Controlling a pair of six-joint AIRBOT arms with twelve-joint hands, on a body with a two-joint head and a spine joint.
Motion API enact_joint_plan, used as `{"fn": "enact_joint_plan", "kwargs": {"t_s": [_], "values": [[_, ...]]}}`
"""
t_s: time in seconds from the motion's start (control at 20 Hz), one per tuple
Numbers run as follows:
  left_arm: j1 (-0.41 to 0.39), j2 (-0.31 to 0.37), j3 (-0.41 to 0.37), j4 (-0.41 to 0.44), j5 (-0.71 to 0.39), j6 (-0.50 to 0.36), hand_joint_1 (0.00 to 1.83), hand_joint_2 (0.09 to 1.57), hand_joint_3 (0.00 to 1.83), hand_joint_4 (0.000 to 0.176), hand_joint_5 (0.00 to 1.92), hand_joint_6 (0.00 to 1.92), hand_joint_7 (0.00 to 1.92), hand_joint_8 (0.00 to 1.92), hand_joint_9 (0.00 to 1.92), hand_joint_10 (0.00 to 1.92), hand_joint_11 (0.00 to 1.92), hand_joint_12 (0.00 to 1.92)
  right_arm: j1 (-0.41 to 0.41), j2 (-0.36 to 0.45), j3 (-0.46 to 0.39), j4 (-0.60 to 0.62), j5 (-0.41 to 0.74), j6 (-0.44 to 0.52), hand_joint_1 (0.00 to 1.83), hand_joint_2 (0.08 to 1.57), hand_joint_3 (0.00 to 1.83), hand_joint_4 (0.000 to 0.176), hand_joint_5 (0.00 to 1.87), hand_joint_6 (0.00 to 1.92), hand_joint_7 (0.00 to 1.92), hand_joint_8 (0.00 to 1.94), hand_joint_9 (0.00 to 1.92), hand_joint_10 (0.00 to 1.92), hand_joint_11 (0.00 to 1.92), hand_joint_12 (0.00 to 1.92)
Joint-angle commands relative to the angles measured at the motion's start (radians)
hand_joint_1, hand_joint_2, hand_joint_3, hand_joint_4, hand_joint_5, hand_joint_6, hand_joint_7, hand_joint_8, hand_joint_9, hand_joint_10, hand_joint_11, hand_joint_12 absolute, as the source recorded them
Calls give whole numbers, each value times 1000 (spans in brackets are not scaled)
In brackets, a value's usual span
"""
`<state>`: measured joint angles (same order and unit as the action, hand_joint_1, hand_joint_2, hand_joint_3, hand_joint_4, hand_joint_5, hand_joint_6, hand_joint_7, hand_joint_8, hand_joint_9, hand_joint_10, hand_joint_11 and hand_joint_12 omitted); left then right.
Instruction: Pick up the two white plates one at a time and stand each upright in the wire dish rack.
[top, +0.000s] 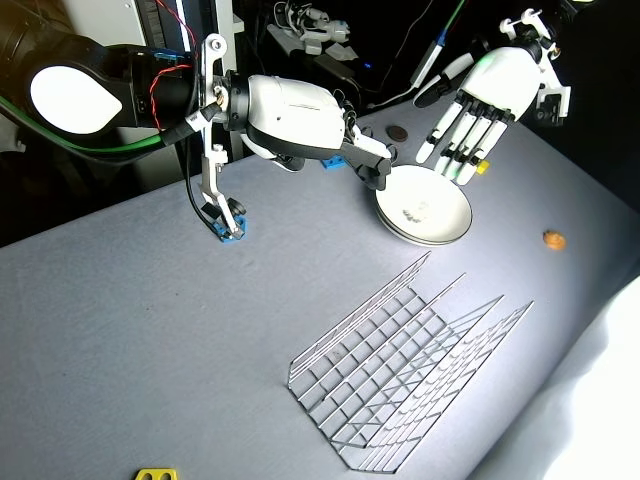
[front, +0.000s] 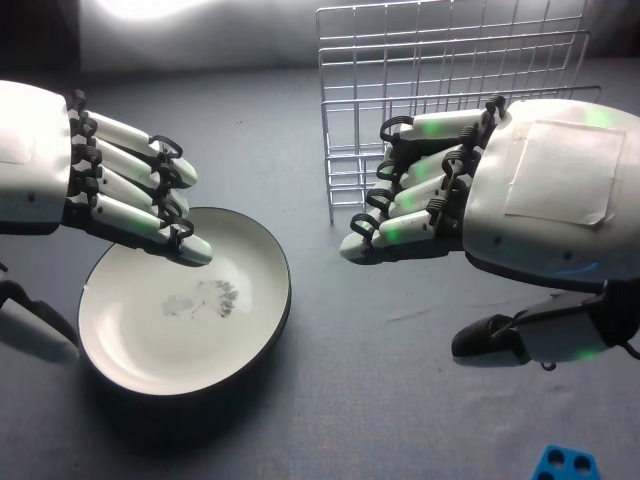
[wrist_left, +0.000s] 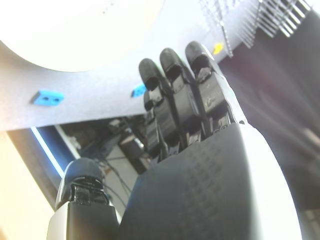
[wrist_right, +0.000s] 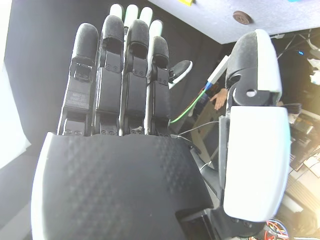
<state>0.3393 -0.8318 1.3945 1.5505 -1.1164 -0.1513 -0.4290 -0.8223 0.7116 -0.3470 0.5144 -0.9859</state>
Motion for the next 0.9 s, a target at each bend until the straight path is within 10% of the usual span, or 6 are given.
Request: {"fn": "enact_joint_plan", "kwargs": {"t_s": [0.0, 0.1, 0.85], "values": [[-16, 6, -2, -86, -37, 0, 0, 962, 306, 0, 21, 15, 2, 10, 0, 12, 0, 8, 5, 4, -2, 14, 113, -5, 0, 967, 230, 0, 51, 18, 32, 19, 1, 16, 0, 2], [-17, 6, 2, -86, -40, 0, 0, 1087, 40, 0, 30, 6, 0, 0, 0, 0, 0, 0, 5, 4, -2, 14, 113, -11, 0, 1060, 18, 0, 45, 0, 23, 0, 0, 0, 0, 0], [-9, -25, 17, -10, -47, -13, 0, 1078, 15, 0, 0, 0, 0, 0, 0, 0, 0, 0, 5, 1, -3, 14, 113, -33, 0, 996, 0, 0, 1, 0, 0, 0, 0, 0, 0, 0]]}}
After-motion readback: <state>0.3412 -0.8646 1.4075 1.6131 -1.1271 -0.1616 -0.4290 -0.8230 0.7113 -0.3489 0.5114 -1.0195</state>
